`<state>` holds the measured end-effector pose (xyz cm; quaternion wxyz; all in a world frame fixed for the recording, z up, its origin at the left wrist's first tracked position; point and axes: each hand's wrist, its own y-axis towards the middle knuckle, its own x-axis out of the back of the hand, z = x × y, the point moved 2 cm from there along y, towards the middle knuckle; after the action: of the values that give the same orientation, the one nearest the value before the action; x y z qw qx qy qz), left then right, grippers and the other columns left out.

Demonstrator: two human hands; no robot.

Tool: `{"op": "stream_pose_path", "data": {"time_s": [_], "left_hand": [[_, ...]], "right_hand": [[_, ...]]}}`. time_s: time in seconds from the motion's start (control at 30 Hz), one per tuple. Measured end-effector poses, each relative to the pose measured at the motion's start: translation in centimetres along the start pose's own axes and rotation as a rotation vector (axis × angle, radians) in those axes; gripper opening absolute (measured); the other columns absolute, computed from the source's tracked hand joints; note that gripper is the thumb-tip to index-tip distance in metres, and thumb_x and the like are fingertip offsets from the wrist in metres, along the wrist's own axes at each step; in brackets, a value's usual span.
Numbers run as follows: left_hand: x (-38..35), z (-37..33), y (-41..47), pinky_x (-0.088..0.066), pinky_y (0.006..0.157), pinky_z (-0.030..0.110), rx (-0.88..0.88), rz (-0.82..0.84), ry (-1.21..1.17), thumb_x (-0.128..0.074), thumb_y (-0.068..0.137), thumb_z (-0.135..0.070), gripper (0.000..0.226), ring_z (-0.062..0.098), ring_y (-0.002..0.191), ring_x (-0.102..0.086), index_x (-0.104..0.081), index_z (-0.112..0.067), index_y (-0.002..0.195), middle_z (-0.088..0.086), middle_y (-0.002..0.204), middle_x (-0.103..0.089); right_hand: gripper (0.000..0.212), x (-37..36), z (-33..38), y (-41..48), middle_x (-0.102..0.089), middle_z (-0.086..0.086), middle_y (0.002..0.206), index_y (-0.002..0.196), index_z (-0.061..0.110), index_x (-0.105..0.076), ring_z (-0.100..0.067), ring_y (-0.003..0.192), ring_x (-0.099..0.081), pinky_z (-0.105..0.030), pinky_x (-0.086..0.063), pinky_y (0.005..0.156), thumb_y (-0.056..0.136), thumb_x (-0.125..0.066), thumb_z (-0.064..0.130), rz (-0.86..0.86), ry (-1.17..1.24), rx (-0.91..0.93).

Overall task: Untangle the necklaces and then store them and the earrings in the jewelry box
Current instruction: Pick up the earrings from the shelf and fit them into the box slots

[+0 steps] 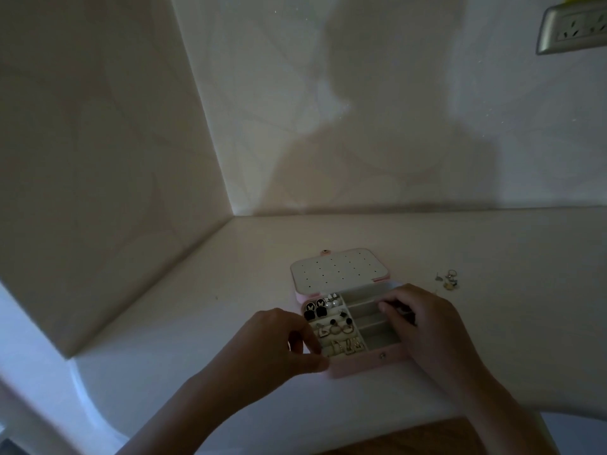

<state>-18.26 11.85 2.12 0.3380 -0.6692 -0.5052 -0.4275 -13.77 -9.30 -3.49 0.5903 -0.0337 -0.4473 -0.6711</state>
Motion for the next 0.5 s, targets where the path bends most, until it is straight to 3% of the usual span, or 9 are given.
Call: {"op": "stream_pose_path", "data": {"time_s": [0.2,0.5], "left_hand": [[-0.3,0.1,-0.3,-0.037,0.056,0.007,-0.035,0.006,-0.030,-0.070,0.080,-0.042,0.011,-0.014,0.061,-0.046,-0.059,-0.038,0.080,-0.017,0.073,-0.055],[1.2,1.3,-0.4,-0.043,0.066,0.005,-0.020,-0.090,-0.051,-0.067,0.084,-0.038,0.009,-0.005,0.073,-0.055,-0.061,-0.042,0.078,-0.016,0.077,-0.061]], "right_hand": [[0.012,0.0,0.0,0.0,-0.065,0.015,0.086,0.091,0.023,-0.071,0.008,0.080,-0.057,-0.009,-0.041,0.065,0.089,-0.064,0.013,-0.003,-0.003,0.003],[0.012,0.0,0.0,0.0,-0.065,0.015,0.085,0.090,0.023,-0.071,0.007,0.080,-0.057,-0.010,-0.042,0.065,0.089,-0.064,0.013,0.007,-0.002,-0.006]]}}
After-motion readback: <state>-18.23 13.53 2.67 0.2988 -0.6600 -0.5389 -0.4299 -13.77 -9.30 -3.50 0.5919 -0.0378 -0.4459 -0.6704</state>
